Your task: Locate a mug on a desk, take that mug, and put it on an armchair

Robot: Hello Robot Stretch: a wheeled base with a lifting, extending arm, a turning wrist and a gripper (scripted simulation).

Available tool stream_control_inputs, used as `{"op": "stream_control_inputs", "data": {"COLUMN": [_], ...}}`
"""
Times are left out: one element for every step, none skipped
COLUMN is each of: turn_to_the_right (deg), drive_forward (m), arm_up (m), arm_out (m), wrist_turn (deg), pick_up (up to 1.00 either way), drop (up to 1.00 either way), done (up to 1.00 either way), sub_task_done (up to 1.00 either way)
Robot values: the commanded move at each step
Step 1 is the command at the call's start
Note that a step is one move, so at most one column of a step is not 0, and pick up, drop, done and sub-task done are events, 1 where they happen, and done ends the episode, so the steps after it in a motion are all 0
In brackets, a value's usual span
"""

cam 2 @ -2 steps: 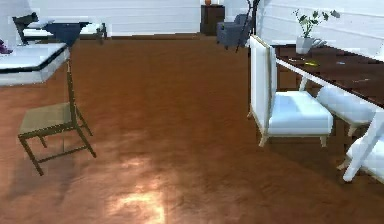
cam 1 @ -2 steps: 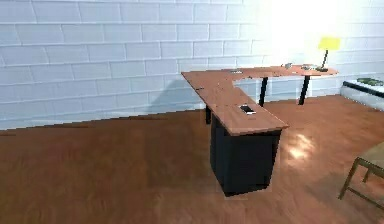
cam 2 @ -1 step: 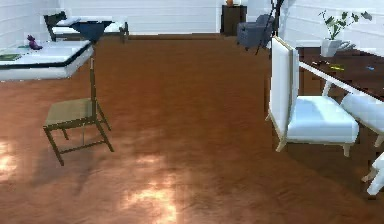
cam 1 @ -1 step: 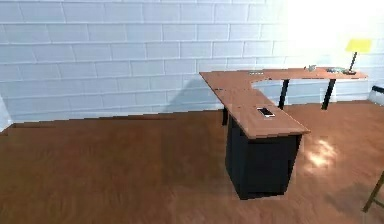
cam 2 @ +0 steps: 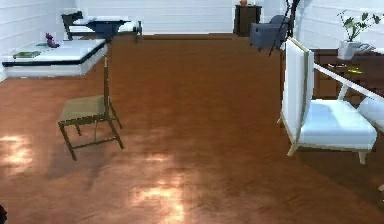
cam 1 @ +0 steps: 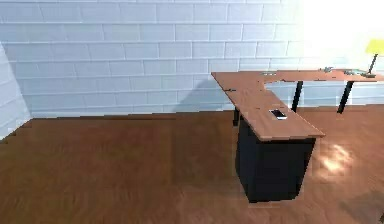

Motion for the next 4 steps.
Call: {"op": "stream_control_inputs", "data": {"turn_to_the_right": [0.0,45.0,45.0,21.0], "drive_forward": [0.50,0.00,0.00,0.00], "arm_up": [0.00,0.00,0.00,0.00], "arm_out": [0.00,0.00,0.00,0.00], "wrist_turn": [0.0,0.0,0.0,0.0], "pick_up": [0.00,0.00,0.00,0.00], "drop": [0.00,0.00,0.00,0.00], "done": [0.00,0.00,0.00,0.00], "sub_task_done": [0.00,0.00,0.00,0.00]}}
